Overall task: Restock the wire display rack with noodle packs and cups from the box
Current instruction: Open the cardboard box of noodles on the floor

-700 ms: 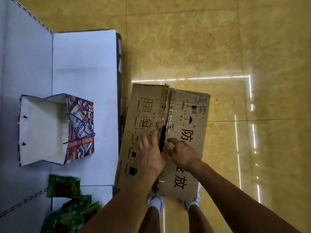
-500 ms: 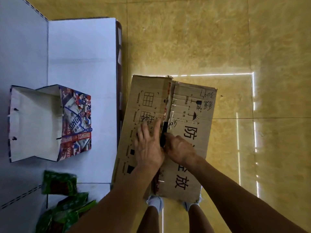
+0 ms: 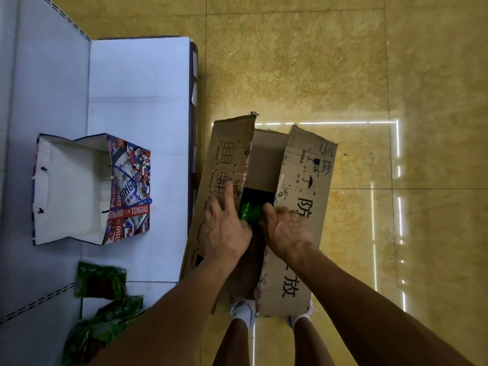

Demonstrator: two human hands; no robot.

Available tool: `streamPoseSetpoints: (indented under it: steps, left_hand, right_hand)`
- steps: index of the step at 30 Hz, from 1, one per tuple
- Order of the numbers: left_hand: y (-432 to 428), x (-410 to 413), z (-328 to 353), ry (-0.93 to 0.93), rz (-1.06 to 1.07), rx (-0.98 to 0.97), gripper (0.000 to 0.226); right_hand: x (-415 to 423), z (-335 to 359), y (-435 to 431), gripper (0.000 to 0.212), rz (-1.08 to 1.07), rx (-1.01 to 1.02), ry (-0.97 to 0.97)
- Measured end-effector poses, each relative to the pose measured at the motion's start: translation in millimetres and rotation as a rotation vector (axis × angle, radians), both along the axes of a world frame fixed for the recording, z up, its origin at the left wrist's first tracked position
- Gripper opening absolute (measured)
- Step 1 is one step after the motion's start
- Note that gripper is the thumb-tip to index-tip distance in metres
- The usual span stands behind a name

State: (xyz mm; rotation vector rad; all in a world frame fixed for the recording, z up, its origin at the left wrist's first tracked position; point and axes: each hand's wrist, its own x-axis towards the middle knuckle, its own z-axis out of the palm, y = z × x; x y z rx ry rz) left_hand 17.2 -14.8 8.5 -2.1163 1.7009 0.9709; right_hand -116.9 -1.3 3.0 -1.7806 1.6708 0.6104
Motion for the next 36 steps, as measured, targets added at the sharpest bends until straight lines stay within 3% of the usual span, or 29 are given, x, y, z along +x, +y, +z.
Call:
streamPoseSetpoints:
  steps: [3, 6, 11, 14, 18, 21, 23, 28, 36]
  left_hand:
    - [-0.8, 14.6, 8.0, -0.061, 0.030, -0.050, 0.085]
    - [1.9, 28.6, 12.8, -0.118, 0.020, -0.001, 0.084]
    - [1.2, 31.4, 19.0, -0.118, -0.032, -0.007, 0.080]
    - [-2.3, 32.6, 21.3, -0.112, -0.046, -0.031, 0.065]
    - [-12.6, 30.1, 25.9, -0.169, -0.074, -0.009, 0.037]
    - [-19.9, 25.5, 23.9, -0.165, -0.067, 0.084, 0.039]
    - [-21.7, 23.6, 21.1, -0.149, -0.049, 0.131, 0.044]
    - [-20.4, 26.9, 20.1, -0.170, -0.112, 0.133, 0.041]
    - [-25.7, 30.6, 44.5, -0.198, -0.181, 0.116, 0.035]
  right_hand:
    - [-7.6, 18.4, 8.1, 0.046, -0.016, -0.048, 0.076]
    - [-13.6, 31.2, 12.0, 0.050, -0.110, -0.080, 0.068]
    - [-16.1, 39.3, 18.0, 0.087, -0.270, -0.163, 0.043]
    - [-18.6, 43.3, 26.8, 0.095, -0.404, -0.212, 0.000]
    - [-26.1, 44.3, 30.8, 0.075, -0.671, -0.133, 0.007]
    - [-30.4, 42.3, 25.9, 0.043, -0.736, -0.034, 0.047]
    - [-31.2, 41.4, 21.5, 0.034, -0.728, 0.019, 0.104]
    - [-33.9, 40.0, 20.8, 0.042, -0.641, 0.086, 0.158]
    - [-54.3, 51.6, 16.0, 0.035, -0.653, 0.149, -0.019]
